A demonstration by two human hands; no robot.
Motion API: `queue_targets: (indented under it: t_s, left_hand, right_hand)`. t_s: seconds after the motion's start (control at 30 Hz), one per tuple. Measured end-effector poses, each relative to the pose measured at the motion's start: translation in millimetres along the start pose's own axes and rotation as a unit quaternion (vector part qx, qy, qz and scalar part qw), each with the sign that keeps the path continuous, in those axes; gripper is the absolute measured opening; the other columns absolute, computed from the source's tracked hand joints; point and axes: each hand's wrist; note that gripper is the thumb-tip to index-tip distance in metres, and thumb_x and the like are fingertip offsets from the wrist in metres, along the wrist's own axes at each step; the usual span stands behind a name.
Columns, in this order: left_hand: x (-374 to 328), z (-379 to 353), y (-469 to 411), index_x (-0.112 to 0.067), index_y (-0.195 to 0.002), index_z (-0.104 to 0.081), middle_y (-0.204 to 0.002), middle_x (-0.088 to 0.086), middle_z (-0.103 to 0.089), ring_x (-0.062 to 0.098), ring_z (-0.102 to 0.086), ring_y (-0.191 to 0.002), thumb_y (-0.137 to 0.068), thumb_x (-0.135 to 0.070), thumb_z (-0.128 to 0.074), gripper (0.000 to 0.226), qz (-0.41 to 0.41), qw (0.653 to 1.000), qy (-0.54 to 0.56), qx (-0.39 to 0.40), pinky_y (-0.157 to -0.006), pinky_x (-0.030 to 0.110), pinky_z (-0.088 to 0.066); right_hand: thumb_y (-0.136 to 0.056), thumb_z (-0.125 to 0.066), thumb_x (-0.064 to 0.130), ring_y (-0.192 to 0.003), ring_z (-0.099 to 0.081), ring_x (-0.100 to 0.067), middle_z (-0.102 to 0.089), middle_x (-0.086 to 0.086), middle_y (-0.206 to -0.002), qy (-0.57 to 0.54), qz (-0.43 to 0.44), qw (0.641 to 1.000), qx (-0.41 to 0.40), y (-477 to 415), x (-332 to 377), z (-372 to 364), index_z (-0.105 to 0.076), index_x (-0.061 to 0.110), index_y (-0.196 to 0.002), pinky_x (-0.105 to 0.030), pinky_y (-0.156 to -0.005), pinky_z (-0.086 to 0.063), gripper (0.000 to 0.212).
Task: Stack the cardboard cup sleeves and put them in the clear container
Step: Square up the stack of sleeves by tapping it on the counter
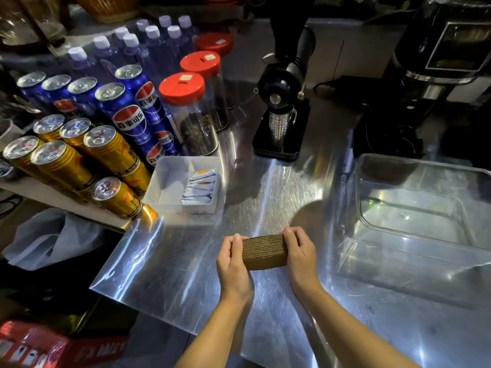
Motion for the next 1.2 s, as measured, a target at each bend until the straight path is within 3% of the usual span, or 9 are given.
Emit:
queue_targets:
  t_s: [0.2, 0.27, 0.4, 0.5, 0.6, 0.8, 0.97, 1.1, 1.2]
  left_hand:
    - [-10, 15, 2, -0.015, -0.092, -0.063, -0.081, 0.001, -0.063, 0.011, -0.06, -0.073, -0.088, -0.027, -0.056, 0.014, 0.021, 0.996, -0.003, 0.091, -0.057, 0.02, -0.05]
    - [-12, 33, 2, -0.019, -0.104, -0.059, -0.095, 0.005, -0.061, 0.007, -0.062, -0.08, -0.078, -0.03, -0.063, 0.029, 0.023, 0.99, -0.022, 0.139, -0.063, 0.017, -0.052]
    - [-15, 68, -2, -0.034, -0.12, -0.047, -0.125, 0.004, -0.055, 0.012, -0.053, -0.116, -0.061, -0.029, -0.078, 0.067, -0.031, 0.959, -0.192, 0.206, -0.1, 0.031, -0.044]
    - [-13, 73, -6, -0.043, -0.125, -0.04, -0.132, -0.002, -0.049, 0.009, -0.046, -0.124, -0.06, -0.029, -0.082, 0.079, -0.036, 0.938, -0.277, 0.204, -0.106, 0.034, -0.039]
    - [-10, 71, -9, -0.042, -0.125, -0.043, -0.127, -0.002, -0.052, 0.011, -0.05, -0.12, -0.064, -0.024, -0.081, 0.074, -0.045, 0.933, -0.295, 0.201, -0.105, 0.038, -0.04]
    - [-10, 70, -13, -0.04, -0.099, -0.057, -0.105, -0.002, -0.06, 0.0, -0.057, -0.097, -0.069, -0.025, -0.078, 0.04, -0.08, 0.921, -0.334, 0.186, -0.081, 0.007, -0.041]
    - [-10, 69, -12, -0.037, -0.099, -0.057, -0.106, -0.001, -0.059, 0.012, -0.057, -0.101, -0.07, -0.026, -0.077, 0.037, -0.074, 0.921, -0.331, 0.191, -0.088, 0.022, -0.043]
    - [-11, 69, -12, -0.039, -0.098, -0.057, -0.106, -0.002, -0.06, 0.006, -0.059, -0.099, -0.071, -0.024, -0.076, 0.036, -0.074, 0.922, -0.325, 0.195, -0.082, 0.009, -0.042]
    - [-12, 68, -12, -0.036, -0.099, -0.058, -0.106, -0.003, -0.061, 0.004, -0.059, -0.098, -0.072, -0.022, -0.076, 0.035, -0.069, 0.925, -0.319, 0.197, -0.079, 0.003, -0.041]
  right_hand:
    - [-0.093, -0.044, 0.033, -0.064, -0.045, -0.01, -0.05, 0.004, -0.064, 0.007, -0.002, 1.0, -0.006, 1, -1, -1, -0.053, 0.013, -0.07, -0.034, -0.063, -0.036, 0.031]
    - [-0.094, -0.044, 0.033, -0.064, -0.044, -0.011, -0.049, 0.002, -0.065, 0.01, 0.0, 1.0, -0.003, 1, -1, -1, -0.052, 0.01, -0.072, -0.034, -0.063, -0.035, 0.032]
    - [-0.094, -0.044, 0.032, -0.059, -0.04, -0.007, -0.045, 0.001, -0.064, 0.016, 0.008, 1.0, 0.004, 2, 1, 0, -0.051, 0.007, -0.072, -0.032, -0.06, -0.032, 0.034]
    - [-0.094, -0.044, 0.031, -0.061, -0.039, -0.009, -0.044, -0.001, -0.065, 0.013, 0.008, 1.0, 0.01, 2, 1, 1, -0.05, 0.004, -0.073, -0.033, -0.061, -0.031, 0.035]
    - [-0.093, -0.044, 0.035, -0.06, -0.04, -0.007, -0.045, 0.002, -0.064, 0.018, 0.009, 1.0, 0.01, 1, 1, 1, -0.051, 0.008, -0.072, -0.032, -0.06, -0.032, 0.035]
    - [-0.091, -0.044, 0.042, -0.06, -0.042, -0.005, -0.047, 0.009, -0.063, 0.026, 0.008, 0.999, 0.034, 1, 2, 5, -0.052, 0.015, -0.072, -0.033, -0.063, -0.035, 0.034]
    - [-0.081, -0.059, 0.045, -0.073, -0.059, 0.003, -0.065, 0.019, -0.077, -0.009, 0.026, 0.992, 0.122, 4, 8, 23, -0.062, 0.029, -0.089, -0.02, -0.068, -0.047, 0.018]
    - [-0.068, -0.077, 0.03, -0.087, -0.062, 0.005, -0.068, 0.021, -0.093, 0.0, 0.005, 0.971, 0.239, 4, 8, 49, -0.055, 0.039, -0.108, -0.012, -0.07, -0.051, 0.047]
    - [-0.069, -0.077, 0.007, -0.1, -0.061, 0.001, -0.066, 0.011, -0.105, 0.049, 0.021, 0.965, 0.256, 1, 7, 61, -0.052, 0.035, -0.114, -0.01, -0.077, -0.048, 0.059]
Point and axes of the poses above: each hand's wrist, its own y-axis away from the middle knuckle, its own z-axis out of the back of the hand, x = y × z
